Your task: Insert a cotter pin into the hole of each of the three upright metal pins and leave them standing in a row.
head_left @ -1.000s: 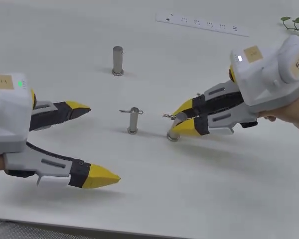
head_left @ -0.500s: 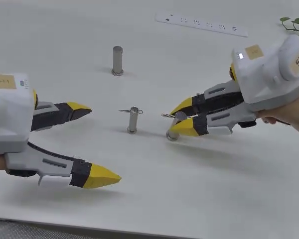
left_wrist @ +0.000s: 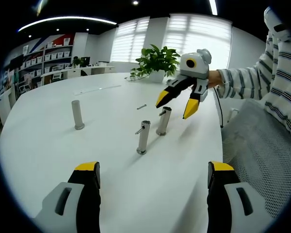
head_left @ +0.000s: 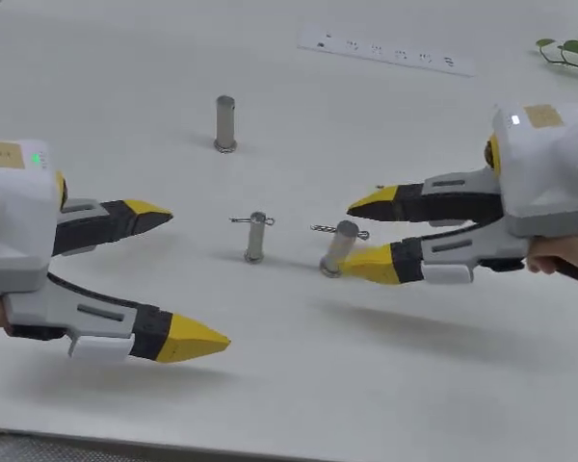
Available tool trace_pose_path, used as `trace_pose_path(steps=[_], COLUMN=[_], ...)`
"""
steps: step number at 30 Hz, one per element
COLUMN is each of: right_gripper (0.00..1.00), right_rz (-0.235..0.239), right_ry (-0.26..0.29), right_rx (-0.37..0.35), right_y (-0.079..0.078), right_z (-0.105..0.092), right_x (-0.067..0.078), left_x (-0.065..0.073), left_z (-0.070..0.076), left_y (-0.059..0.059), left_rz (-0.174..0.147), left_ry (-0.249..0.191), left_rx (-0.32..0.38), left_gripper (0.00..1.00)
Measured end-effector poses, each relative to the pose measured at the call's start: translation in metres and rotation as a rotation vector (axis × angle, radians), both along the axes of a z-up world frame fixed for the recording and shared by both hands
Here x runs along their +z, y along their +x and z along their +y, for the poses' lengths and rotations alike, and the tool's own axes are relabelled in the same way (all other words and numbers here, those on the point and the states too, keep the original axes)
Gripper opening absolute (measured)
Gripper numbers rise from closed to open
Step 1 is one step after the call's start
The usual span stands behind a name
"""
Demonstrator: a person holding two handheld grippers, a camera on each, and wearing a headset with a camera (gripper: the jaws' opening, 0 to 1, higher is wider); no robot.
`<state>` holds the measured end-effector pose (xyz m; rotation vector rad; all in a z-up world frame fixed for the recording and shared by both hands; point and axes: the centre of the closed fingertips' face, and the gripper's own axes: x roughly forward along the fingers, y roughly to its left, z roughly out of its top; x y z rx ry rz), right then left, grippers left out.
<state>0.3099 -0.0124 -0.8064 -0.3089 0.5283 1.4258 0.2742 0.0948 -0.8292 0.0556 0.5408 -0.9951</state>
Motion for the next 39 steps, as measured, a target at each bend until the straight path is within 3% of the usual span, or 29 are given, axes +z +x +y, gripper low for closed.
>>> trace_pose_path(steps=[4,9,20,31,35,39], right_gripper=[0.56,0.62,1.00,1.00,1.00,1.00], right_rz=[-0.004,-0.003,0.010,0.032,0.021,0.028], right_ry=[0.017,0.011,0.045,0.057,0.051,0.060], right_rx=[-0.043,-0.084,-0.297,-0.367,-0.384,-0.394], right_y=[-0.004,-0.008,-0.003,-0.006,-0.007,-0.009], right_z=[-0.005,-0.014,-0.036,-0.044,-0.044,-0.043], right_x=[0.003,0.001,0.001,0.001,0.001,0.000], left_x=[0.002,0.002,0.008,0.009,0.010,0.012], left_z=[-0.001,0.000,0.010,0.018,0.024,0.029], left_y=[0.002,0.005,0.018,0.031,0.043,0.060], left_rz=[-0.004,0.001,-0.003,0.008,-0.024,-0.032], left_ry=[-0.002,0.003,0.029,0.044,0.063,0.062], left_rx=[0.001,-0.006,-0.006,0.028,0.054,0.091], left_gripper=[0.92,0.91,0.91,0.89,0.84,0.82])
